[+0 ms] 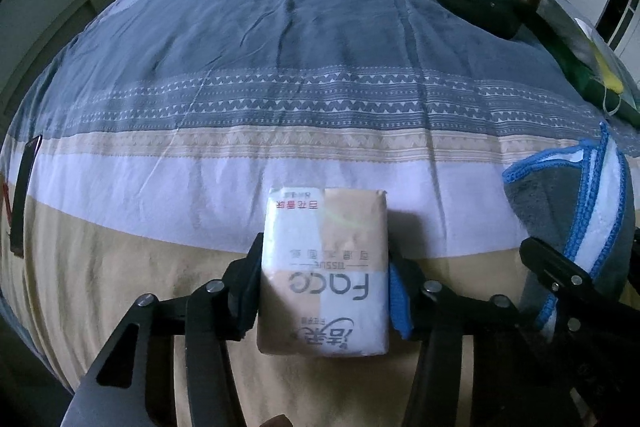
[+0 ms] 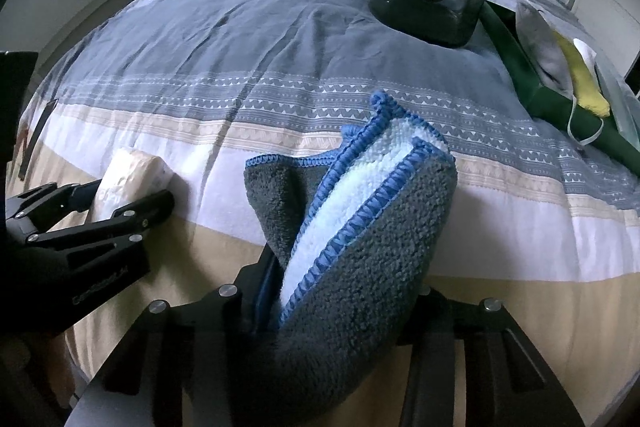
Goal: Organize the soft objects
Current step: 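Grasp the Face tissue pack with the left tool while the right tool lifts the cloth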
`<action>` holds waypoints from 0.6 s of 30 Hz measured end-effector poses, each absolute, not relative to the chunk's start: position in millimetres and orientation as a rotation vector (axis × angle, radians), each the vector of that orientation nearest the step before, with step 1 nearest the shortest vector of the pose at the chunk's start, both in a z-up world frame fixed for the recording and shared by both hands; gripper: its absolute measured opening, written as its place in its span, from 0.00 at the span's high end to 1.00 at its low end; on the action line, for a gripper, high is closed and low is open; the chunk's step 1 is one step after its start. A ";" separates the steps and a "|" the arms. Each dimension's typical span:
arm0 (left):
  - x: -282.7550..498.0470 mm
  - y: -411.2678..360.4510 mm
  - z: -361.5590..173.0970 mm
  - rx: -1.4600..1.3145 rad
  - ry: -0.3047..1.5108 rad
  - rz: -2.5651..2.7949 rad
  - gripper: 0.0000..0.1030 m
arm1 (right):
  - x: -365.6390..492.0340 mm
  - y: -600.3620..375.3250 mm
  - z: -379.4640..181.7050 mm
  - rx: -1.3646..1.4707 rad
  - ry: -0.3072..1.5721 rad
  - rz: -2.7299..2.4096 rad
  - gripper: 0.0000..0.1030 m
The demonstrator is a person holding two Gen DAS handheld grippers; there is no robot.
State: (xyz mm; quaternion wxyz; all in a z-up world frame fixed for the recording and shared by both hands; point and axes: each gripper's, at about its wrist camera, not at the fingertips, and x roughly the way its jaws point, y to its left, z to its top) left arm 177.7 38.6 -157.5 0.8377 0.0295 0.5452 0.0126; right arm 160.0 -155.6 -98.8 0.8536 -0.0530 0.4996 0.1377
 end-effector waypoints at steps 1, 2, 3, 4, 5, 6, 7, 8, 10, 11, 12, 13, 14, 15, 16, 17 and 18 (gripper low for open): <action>177.0 39.6 -158.0 0.065 1.153 0.027 0.54 | 159.9 -155.5 -98.3 -0.113 1.049 0.291 0.61; 178.3 39.7 -157.8 0.068 1.153 0.027 0.55 | 159.4 -155.5 -97.9 -0.117 1.046 0.292 0.61; 178.4 39.5 -157.6 0.068 1.151 0.029 0.55 | 158.8 -155.4 -97.5 -0.121 1.043 0.295 0.62; 178.7 39.3 -157.5 0.067 1.151 0.031 0.55 | 158.2 -154.7 -97.2 -0.122 1.042 0.297 0.63; 179.1 38.6 -157.4 0.070 1.150 0.032 0.55 | 157.4 -154.6 -96.5 -0.121 1.039 0.299 0.63; 178.7 37.9 -157.3 0.073 1.149 0.032 0.55 | 157.2 -154.8 -96.1 -0.119 1.037 0.300 0.64; 177.9 37.7 -156.7 0.075 1.148 0.034 0.55 | 156.7 -155.3 -95.6 -0.118 1.035 0.303 0.65; 177.8 37.8 -156.2 0.075 1.147 0.035 0.55 | 156.2 -155.3 -95.2 -0.118 1.033 0.306 0.65; 177.5 38.0 -155.0 0.074 1.146 0.036 0.55 | 154.9 -155.7 -93.9 -0.120 1.027 0.311 0.66; 176.4 38.3 -154.0 0.075 1.144 0.037 0.55 | 154.3 -156.4 -93.1 -0.121 1.024 0.313 0.66; 176.4 38.2 -153.0 0.074 1.143 0.038 0.55 | 154.0 -156.9 -92.4 -0.121 1.022 0.315 0.66; 175.9 38.4 -151.9 0.074 1.142 0.038 0.55 | 153.5 -157.4 -91.5 -0.122 1.018 0.317 0.67; 175.6 38.2 -150.9 0.073 1.140 0.038 0.55 | 152.9 -158.0 -90.2 -0.123 1.013 0.318 0.67; 175.7 38.4 -150.3 0.073 1.139 0.039 0.56 | 152.5 -158.5 -89.1 -0.124 1.009 0.319 0.67; 176.0 37.7 -149.2 0.074 1.137 0.039 0.56 | 152.2 -159.3 -88.1 -0.123 1.006 0.321 0.67; 176.0 36.9 -148.2 0.074 1.135 0.039 0.56 | 152.0 -160.3 -87.3 -0.122 1.002 0.322 0.67; 176.5 36.1 -146.9 0.075 1.132 0.039 0.56 | 151.8 -161.6 -86.0 -0.121 0.998 0.322 0.67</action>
